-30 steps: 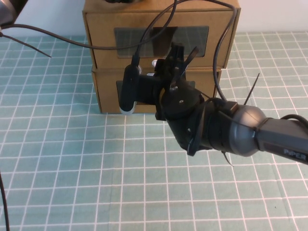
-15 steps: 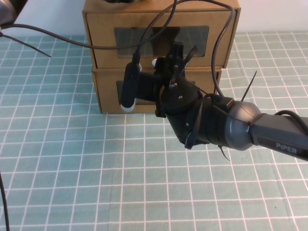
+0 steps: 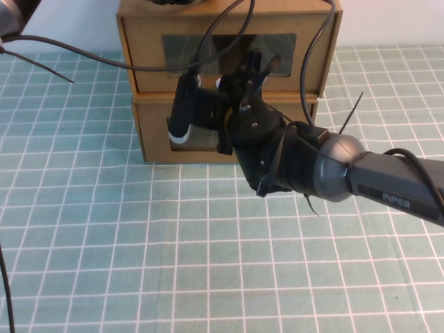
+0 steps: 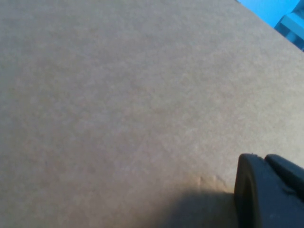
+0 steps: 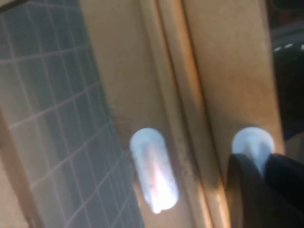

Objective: Open the shoe box
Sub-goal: 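Pull the top drawer of the cardboard box fully open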

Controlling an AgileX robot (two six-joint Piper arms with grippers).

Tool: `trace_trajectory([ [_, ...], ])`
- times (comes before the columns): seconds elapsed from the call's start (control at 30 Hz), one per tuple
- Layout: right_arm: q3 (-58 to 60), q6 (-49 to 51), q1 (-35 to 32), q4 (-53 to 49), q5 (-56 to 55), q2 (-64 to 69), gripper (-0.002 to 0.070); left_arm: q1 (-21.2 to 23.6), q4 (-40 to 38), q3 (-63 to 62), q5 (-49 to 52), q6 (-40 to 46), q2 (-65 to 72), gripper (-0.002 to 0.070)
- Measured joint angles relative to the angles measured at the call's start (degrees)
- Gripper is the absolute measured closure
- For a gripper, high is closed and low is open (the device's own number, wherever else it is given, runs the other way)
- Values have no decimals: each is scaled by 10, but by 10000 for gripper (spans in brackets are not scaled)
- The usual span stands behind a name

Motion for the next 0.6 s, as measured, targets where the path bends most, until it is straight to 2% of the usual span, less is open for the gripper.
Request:
trace_trajectory([
  [0.07,-4,-1,0,3,4,3,640,0,0,0,0,-1,1,678],
  [0.13,-6,-4,0,3,6,5,652,0,-1,0,0,-7,2,678],
  [0.37,-6,-3,0,3,7,6,658,0,-10,-4,-3,-21,14,678],
  [0.6,-7,-1,1,3,7,7,659,-2,36,-13,-2,-41,18,678],
])
